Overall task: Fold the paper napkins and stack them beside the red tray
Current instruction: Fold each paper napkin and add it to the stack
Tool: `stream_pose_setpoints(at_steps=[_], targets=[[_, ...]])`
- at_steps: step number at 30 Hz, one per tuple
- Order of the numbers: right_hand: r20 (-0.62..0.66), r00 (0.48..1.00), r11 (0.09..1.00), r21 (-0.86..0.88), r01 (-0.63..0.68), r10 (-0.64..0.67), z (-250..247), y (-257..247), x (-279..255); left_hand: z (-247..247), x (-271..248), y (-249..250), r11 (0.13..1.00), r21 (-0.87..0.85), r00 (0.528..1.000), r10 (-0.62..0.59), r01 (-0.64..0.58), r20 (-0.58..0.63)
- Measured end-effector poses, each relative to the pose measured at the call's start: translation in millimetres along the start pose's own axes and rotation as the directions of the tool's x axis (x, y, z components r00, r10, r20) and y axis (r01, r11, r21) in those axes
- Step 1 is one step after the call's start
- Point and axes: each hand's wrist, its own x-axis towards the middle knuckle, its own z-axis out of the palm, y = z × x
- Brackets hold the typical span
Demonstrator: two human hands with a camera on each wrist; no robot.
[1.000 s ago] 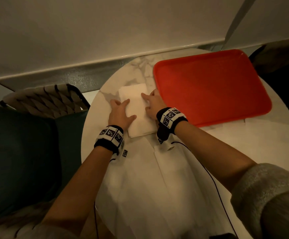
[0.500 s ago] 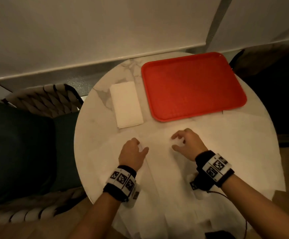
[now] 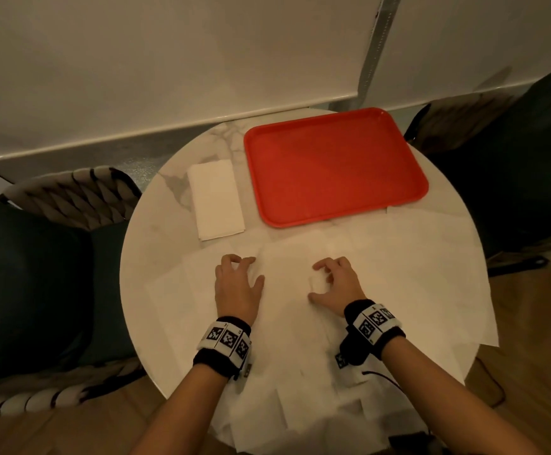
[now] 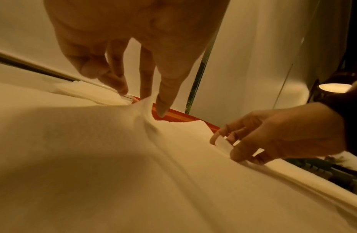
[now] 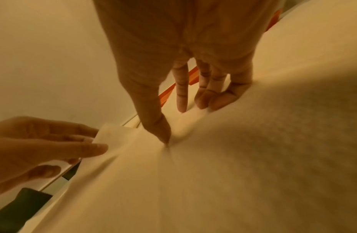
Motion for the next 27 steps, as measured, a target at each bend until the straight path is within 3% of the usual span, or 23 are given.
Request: stream_pose_setpoints(at_steps=[7, 9, 11, 13, 16, 19, 20, 21, 24, 27], targets=[[-0.050, 0.998, 0.999, -0.002, 0.034, -0.034, 10, 10, -6, 14, -14, 17, 0.995, 0.088, 0.998, 0.051, -0.047, -0.045], [-0.057, 0.997, 0.999, 0.003, 0.050, -0.050, 13, 11, -6, 21, -18, 22, 0.991, 0.019, 0.991, 0.131, -0.130, -0.036], [-0.068, 0.996, 0.997, 0.030, 0.065, -0.063, 11, 11, -7, 26, -25, 29, 0.967, -0.179, 0.983, 0.185, -0.178, 0.020], [-0.110, 0.989, 0.992, 0.070, 0.103, -0.095, 3, 7, -11, 28, -34, 39, 0.915, -0.397, 0.977, 0.145, -0.073, 0.155], [-0.172, 0.973, 0.970, 0.160, 0.183, -0.155, -10, -2, -20, 35, -42, 45, 0.824, -0.543, 0.924, 0.065, 0.164, 0.378], [-0.197, 0.973, 0.934, 0.311, 0.178, -0.120, -22, -12, -30, 38, -47, 50, 0.709, -0.641, 0.838, 0.132, 0.293, 0.529], [-0.181, 0.979, 0.918, 0.363, 0.157, -0.096, -24, -15, -32, 37, -49, 53, 0.708, -0.643, 0.821, 0.161, 0.291, 0.548], [-0.156, 0.984, 0.902, 0.408, 0.143, -0.085, -27, -19, -33, 37, -50, 55, 0.730, -0.630, 0.823, 0.169, 0.266, 0.543], [-0.076, 0.990, 0.821, 0.554, 0.139, -0.117, -29, -27, -38, 34, -50, 56, 0.804, -0.585, 0.895, 0.178, 0.107, 0.408], [-0.121, 0.985, 0.798, 0.576, 0.174, -0.127, -31, -24, -35, 19, -45, 56, 0.794, -0.596, 0.950, 0.081, 0.122, 0.303]])
